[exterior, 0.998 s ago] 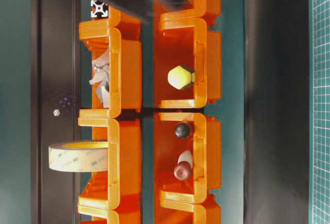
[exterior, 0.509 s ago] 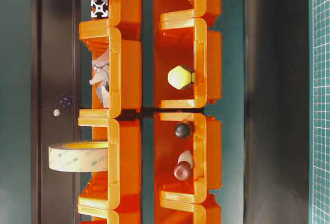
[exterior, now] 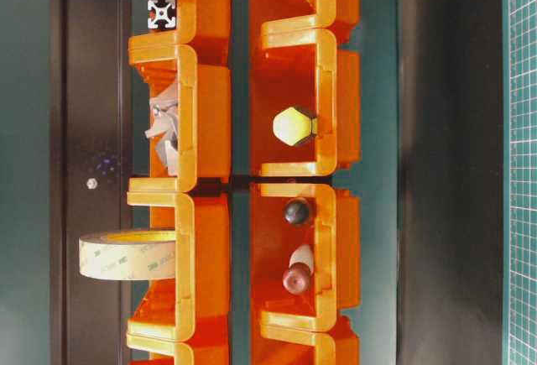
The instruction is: Pick screwdriver from container rack with right arm.
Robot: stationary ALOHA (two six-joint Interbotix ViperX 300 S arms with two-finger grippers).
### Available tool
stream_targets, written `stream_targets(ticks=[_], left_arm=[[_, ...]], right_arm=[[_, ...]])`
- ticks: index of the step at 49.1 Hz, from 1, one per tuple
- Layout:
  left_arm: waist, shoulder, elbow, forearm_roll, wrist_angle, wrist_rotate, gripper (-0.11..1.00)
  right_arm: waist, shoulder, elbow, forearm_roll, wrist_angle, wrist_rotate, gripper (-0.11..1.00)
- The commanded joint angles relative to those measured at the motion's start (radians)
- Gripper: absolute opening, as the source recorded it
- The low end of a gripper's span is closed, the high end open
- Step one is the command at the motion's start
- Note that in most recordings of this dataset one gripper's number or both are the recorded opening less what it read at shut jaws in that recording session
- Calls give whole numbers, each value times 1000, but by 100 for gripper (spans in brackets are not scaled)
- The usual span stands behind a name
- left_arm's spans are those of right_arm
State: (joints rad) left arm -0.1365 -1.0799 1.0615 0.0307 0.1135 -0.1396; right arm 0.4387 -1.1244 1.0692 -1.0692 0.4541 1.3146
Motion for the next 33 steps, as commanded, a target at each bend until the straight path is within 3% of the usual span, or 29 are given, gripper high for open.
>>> stream_targets(ticks=[1, 33], left_arm=[[9, 3, -34, 3, -3, 2, 0], [35, -5, -35, 9, -21, 37, 0]], right_arm=[[2, -3, 0, -5, -9, -2, 77], [0, -25, 14, -6, 9, -20, 77]])
